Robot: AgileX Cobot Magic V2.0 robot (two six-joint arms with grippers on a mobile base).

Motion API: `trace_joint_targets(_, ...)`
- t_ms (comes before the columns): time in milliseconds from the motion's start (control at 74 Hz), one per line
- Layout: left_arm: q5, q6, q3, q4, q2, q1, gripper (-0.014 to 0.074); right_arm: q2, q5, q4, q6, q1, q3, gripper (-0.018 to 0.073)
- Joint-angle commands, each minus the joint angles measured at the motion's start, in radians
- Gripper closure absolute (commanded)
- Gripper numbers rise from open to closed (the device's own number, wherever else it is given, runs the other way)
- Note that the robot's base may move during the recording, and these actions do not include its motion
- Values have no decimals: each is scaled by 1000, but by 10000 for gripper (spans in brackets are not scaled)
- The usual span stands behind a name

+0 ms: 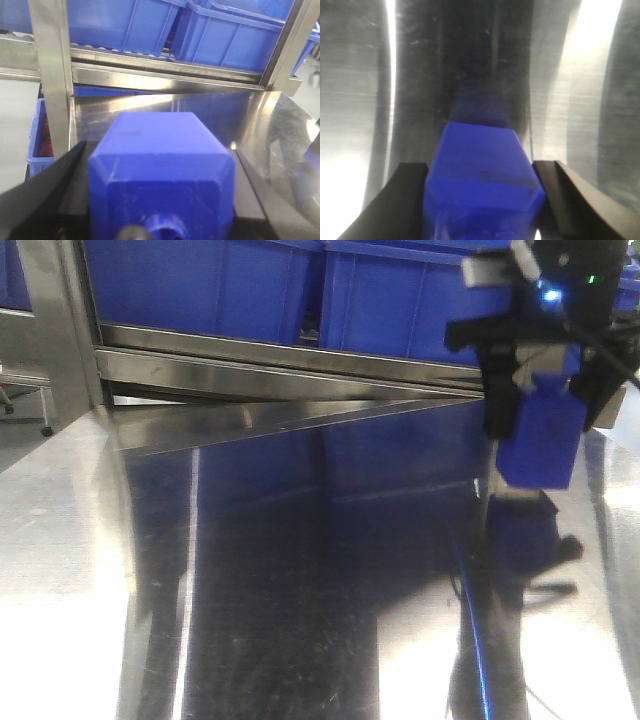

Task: Pick and sort blue part to right shelf
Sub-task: 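Lower the right gripper onto the other blue part and close it, then lift the blue part with the right gripper off the table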

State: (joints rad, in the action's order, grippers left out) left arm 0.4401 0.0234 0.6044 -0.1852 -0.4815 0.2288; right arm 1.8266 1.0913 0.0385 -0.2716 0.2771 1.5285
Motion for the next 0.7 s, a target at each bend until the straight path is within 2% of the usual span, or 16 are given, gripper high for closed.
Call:
trace_joint_targets(0,-87,0,28,-1,-4,3,284,-124,-40,31,3,-1,27,282)
trace_joint_targets(189,-90,0,-4,56,29,3,284,-261,-73,92,37,-1,27,282)
trace_joint_targets(432,-90,0,-78,113,198,3,284,-400,-113,160,50,-1,-4,282)
trace_joint_targets(689,-25,0,-93,147,421,3,284,-600,-289,163,50,-1,-296,282)
